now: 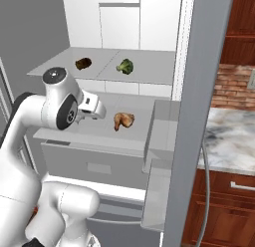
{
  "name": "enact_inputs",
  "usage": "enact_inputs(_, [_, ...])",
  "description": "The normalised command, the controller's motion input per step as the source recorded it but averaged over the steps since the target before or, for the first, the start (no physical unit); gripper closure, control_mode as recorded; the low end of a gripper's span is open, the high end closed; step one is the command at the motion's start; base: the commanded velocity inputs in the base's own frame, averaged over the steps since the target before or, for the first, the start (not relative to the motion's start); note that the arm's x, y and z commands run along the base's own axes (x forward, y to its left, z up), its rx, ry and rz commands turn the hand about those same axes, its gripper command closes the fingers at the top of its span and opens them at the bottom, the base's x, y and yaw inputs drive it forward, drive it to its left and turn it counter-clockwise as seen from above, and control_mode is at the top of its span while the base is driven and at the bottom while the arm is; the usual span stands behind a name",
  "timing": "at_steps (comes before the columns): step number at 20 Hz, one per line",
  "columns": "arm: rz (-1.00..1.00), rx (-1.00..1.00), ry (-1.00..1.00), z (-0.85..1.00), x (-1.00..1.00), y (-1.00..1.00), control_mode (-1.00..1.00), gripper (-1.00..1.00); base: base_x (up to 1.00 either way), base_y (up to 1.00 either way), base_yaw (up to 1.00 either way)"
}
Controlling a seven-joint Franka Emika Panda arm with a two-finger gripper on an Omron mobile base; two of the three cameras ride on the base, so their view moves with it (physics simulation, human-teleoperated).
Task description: Gather the broccoli and sweet potato from the fridge and place them on a tray on the dining counter. Then gather the chicken drumstick and fish from the fridge and place them on the other tray.
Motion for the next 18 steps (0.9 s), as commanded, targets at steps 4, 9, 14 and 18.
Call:
enact_inputs(4, [0.0, 0.0, -0.02, -0.48, 0.33, 0.0, -1.0, -1.0, 0.0, 0.0, 0.0])
enact_inputs(9, [-0.01, 0.0, -0.02, -0.37, 0.07, 0.0, -1.0, -1.0, 0.0, 0.0, 0.0])
enact_inputs(14, [-0.04, 0.0, -0.11, -0.27, 0.09, 0.0, -1.0, -1.0, 0.0, 0.0, 0.0])
enact_inputs(18, [-0.01, -0.01, -0.05, -0.2, 0.24, -0.03, -1.0, -1.0, 0.0, 0.0, 0.0])
